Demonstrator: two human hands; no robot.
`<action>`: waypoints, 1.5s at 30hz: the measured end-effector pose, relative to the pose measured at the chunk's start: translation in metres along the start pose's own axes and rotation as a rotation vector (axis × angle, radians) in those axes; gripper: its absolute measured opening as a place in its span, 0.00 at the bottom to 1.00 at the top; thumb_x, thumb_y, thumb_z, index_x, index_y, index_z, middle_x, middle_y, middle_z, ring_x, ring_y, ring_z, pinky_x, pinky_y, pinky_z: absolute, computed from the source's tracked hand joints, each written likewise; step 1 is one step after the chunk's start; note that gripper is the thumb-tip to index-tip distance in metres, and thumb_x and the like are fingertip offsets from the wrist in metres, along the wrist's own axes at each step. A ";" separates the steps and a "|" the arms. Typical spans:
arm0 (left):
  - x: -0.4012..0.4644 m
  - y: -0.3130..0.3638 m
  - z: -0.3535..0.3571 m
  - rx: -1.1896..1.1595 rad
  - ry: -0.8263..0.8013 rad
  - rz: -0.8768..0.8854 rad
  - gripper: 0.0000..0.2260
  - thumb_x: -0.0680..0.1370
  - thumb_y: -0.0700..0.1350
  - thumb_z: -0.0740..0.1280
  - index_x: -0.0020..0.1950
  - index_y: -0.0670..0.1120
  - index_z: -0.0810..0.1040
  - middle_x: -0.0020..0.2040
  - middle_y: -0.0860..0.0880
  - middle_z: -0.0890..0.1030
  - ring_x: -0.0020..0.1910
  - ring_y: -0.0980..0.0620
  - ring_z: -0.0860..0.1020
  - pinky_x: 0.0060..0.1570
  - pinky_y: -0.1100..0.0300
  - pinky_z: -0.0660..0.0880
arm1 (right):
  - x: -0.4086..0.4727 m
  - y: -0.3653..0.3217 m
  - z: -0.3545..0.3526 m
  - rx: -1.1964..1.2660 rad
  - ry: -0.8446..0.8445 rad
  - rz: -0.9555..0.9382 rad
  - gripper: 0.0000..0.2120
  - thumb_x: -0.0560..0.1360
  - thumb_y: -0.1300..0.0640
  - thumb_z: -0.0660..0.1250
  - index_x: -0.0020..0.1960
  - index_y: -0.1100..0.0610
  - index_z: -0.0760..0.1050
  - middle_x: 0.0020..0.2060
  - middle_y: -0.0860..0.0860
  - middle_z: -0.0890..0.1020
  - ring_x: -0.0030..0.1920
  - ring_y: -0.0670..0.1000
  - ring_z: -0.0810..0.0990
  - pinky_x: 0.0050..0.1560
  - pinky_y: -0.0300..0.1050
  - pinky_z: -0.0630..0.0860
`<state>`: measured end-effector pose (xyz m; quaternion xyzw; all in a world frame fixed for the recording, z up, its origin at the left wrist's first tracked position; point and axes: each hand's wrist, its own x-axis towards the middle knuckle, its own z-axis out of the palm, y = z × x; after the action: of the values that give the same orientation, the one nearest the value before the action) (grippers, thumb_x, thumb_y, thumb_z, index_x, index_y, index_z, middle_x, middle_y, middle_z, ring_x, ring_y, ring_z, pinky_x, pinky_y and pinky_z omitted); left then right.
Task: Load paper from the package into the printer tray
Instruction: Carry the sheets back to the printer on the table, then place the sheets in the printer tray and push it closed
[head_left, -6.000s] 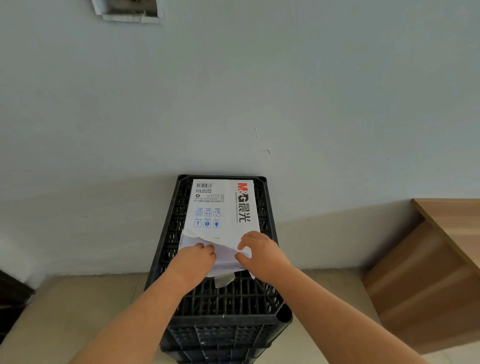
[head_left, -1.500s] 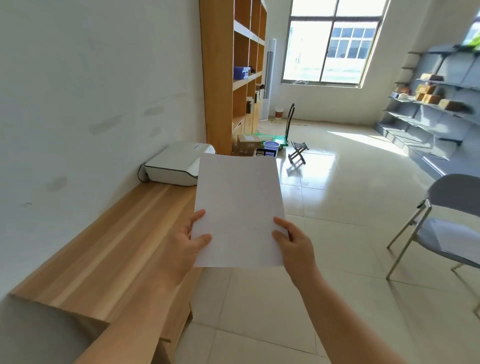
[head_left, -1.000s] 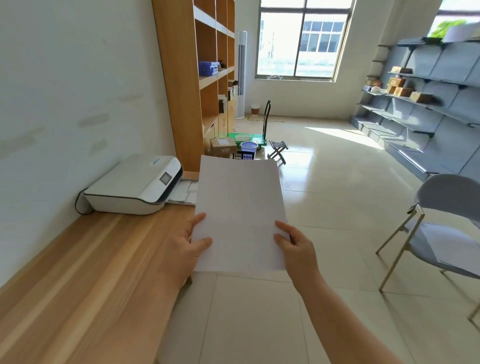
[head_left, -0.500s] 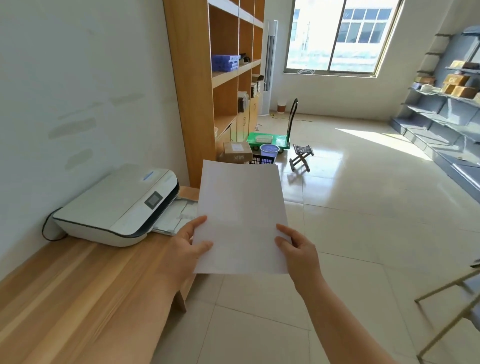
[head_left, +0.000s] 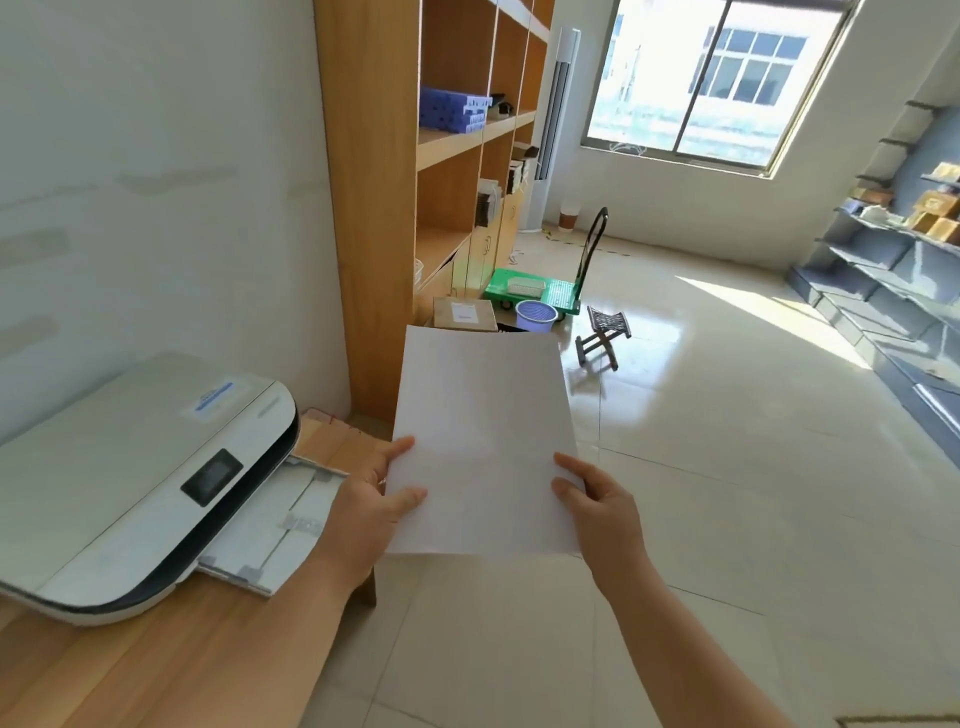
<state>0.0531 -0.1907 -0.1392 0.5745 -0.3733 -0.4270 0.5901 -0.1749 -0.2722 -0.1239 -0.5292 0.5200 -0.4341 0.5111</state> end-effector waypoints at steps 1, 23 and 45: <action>0.012 -0.002 0.001 0.003 0.022 -0.009 0.23 0.75 0.38 0.69 0.66 0.57 0.72 0.60 0.51 0.78 0.52 0.49 0.81 0.46 0.57 0.81 | 0.015 0.000 0.004 -0.007 -0.015 0.003 0.16 0.74 0.64 0.68 0.49 0.42 0.81 0.50 0.43 0.83 0.53 0.50 0.81 0.58 0.50 0.77; 0.078 -0.029 0.013 -0.098 1.056 -0.164 0.20 0.73 0.37 0.71 0.58 0.59 0.75 0.60 0.52 0.78 0.54 0.52 0.79 0.46 0.60 0.78 | 0.248 0.002 0.169 -0.342 -0.988 -0.031 0.09 0.78 0.54 0.65 0.57 0.43 0.76 0.53 0.46 0.76 0.48 0.52 0.78 0.38 0.40 0.77; 0.048 -0.110 -0.019 -0.321 1.271 -0.387 0.22 0.66 0.41 0.74 0.58 0.54 0.77 0.58 0.50 0.80 0.54 0.51 0.81 0.56 0.56 0.76 | 0.236 0.069 0.263 -0.596 -1.211 0.081 0.08 0.71 0.52 0.69 0.49 0.44 0.82 0.49 0.41 0.81 0.51 0.48 0.79 0.54 0.49 0.79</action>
<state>0.0799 -0.2253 -0.2523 0.6755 0.2231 -0.1544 0.6856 0.0975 -0.4793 -0.2362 -0.7776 0.2587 0.1206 0.5602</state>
